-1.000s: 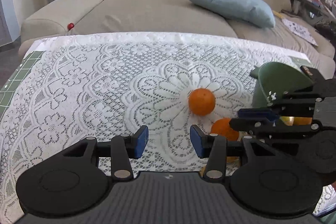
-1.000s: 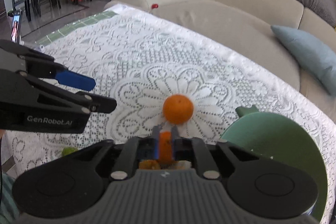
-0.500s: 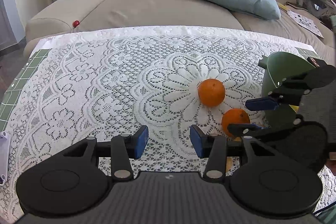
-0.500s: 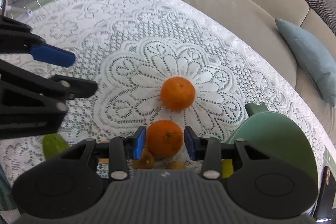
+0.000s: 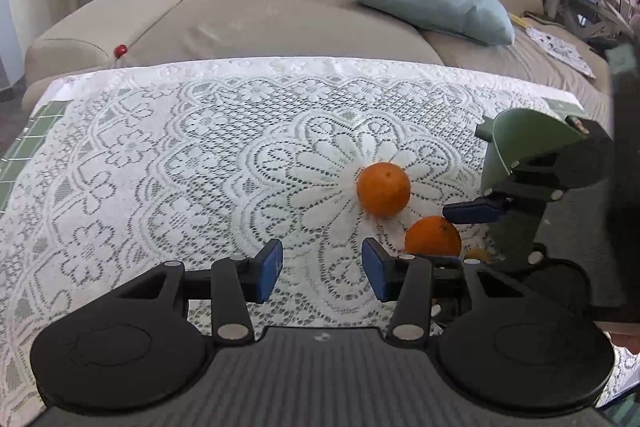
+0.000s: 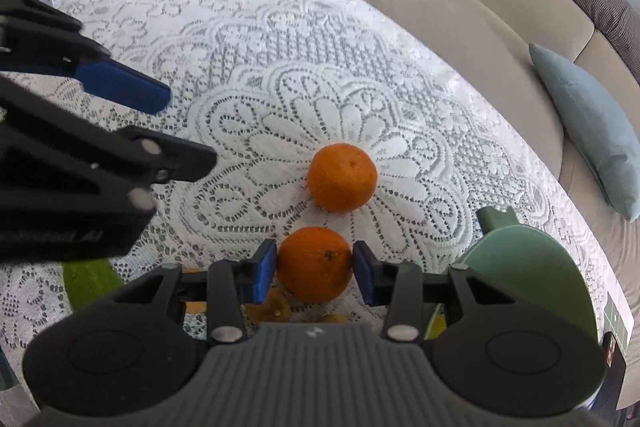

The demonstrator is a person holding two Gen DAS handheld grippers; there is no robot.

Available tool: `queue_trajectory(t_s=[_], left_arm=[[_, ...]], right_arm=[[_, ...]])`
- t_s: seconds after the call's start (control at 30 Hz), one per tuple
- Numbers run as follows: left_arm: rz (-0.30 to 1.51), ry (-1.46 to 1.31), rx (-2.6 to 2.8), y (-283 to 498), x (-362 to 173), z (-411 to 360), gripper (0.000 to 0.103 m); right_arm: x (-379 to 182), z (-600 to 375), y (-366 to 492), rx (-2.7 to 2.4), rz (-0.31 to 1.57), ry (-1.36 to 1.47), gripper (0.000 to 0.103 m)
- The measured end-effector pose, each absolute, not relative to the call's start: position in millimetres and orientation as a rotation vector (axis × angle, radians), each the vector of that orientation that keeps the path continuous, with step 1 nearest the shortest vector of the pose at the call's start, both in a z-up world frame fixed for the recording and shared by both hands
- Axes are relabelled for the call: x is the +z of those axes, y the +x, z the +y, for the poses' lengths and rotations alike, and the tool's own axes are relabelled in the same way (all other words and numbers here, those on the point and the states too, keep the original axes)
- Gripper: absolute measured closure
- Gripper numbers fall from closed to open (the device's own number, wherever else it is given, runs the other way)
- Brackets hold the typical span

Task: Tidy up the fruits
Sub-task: 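Grasp an orange with the right tool, then lower the orange into the colander with the right tool while the left tool grasps the last orange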

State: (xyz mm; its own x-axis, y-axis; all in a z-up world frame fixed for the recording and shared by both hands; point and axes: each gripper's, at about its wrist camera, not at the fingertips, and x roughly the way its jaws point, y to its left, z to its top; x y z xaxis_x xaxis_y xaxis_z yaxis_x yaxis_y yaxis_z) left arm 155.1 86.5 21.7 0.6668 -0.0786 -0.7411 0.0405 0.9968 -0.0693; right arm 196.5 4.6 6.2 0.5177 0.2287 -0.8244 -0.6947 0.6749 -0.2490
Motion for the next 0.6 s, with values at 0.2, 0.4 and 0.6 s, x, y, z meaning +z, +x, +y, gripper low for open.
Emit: queue_trajectory(t_s=[0.2,0.4,0.6], left_arm=[[0.815,-0.169,-0.131,166,21,96,0.045],[0.777,-0.218,-0.157,174,21,94,0.040],[0.754,-0.166,-0.168,185,18,72,0.037]], right_arm=[[35,-13,186,0.620,0.775,-0.522,0.065],[66,-45,180,0.576,0.675,-0.406,0.065],[85,-90,189,0.519,0.643,-0.237,0.065]])
